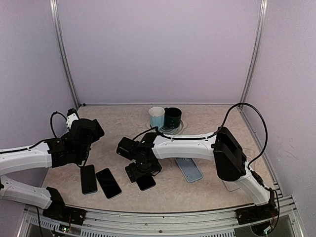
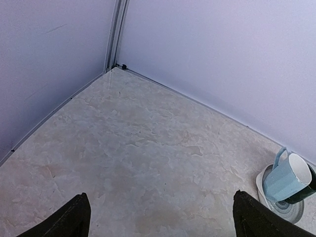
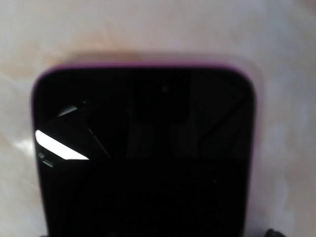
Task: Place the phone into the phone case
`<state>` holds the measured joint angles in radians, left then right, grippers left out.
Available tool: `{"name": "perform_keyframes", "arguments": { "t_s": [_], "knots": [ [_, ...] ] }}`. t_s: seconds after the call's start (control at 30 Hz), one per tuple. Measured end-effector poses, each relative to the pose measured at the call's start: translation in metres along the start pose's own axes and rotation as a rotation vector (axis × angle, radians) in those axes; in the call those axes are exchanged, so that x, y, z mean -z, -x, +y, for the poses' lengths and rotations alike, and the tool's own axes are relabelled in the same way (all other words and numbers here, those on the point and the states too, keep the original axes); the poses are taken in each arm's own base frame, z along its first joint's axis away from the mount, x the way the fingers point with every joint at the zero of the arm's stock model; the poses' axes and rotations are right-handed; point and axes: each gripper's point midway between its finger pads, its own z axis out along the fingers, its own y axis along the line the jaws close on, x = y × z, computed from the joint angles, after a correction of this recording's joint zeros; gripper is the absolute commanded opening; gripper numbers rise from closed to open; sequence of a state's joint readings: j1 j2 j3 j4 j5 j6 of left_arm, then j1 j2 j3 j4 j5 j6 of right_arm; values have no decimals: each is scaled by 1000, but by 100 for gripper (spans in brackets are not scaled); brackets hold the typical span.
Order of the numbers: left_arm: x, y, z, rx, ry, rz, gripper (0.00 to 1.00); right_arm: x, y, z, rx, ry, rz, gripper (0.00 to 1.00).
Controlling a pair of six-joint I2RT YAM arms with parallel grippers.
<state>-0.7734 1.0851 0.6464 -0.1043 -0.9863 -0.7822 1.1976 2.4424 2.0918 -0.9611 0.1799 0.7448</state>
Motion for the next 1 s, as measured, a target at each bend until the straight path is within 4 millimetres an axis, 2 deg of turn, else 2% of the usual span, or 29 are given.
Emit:
{"name": "perform_keyframes", "arguments": {
  "t_s": [0.17,0.23,0.3,0.43,0.6,0.83,1.0],
  "knots": [
    [-2,-2,-1,-1,-4,9,99,4,-11,-2,11,17,36,87],
    [-2,-2,-1,1,-4,8,99,5,-13,0,22,31,47,79],
    [-3,-2,-1,3,-3,8,99,6,-14,1,28,39,55,68],
    [-4,-2,0,4,1,9,99,7,-14,4,32,56,68,59],
    [-5,-4,0,-3,1,16,99,7,-14,3,34,52,64,56],
    [-8,-9,-3,-13,-6,29,99,9,-13,-3,40,56,17,47],
    [-11,-13,-4,-29,-12,44,99,21,-11,-14,43,44,-42,45]
  ]
}}
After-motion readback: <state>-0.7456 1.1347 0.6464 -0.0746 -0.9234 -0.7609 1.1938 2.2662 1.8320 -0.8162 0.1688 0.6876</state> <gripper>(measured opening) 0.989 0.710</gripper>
